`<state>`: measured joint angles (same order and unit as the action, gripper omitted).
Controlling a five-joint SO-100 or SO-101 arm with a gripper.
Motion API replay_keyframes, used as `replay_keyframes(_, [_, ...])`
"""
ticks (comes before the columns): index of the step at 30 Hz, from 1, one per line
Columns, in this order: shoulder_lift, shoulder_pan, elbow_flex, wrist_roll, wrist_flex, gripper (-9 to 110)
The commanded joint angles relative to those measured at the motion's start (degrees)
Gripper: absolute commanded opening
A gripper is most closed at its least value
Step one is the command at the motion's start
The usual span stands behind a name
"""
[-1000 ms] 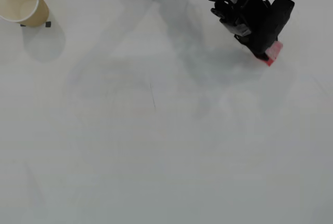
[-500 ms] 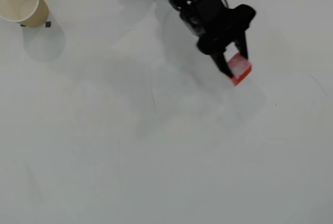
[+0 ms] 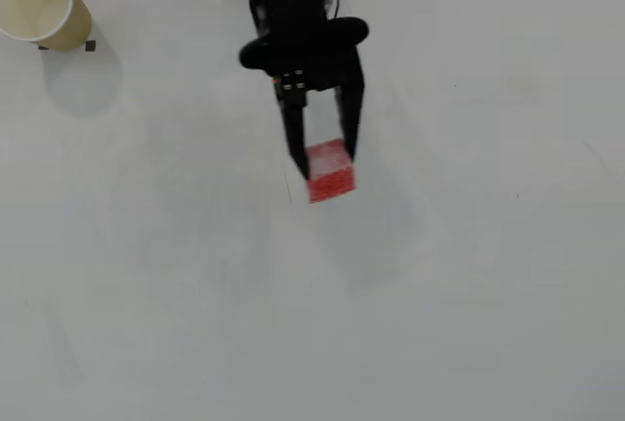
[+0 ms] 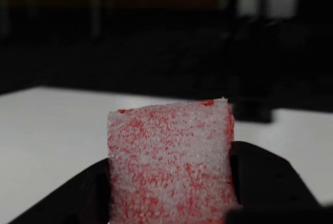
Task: Pick up the cube and drop it in the cup.
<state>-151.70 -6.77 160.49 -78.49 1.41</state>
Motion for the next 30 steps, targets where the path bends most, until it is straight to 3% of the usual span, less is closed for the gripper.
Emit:
replay_keyframes(1, [-2.9,5.4,-3.7,0.4,-1.6,9])
replay_keyframes(19, [-6.3,37.5,-6.1,0.1,2.1,8])
replay_keyframes(30, [3.6,50.4,-22.9,-0.1,11.2,8])
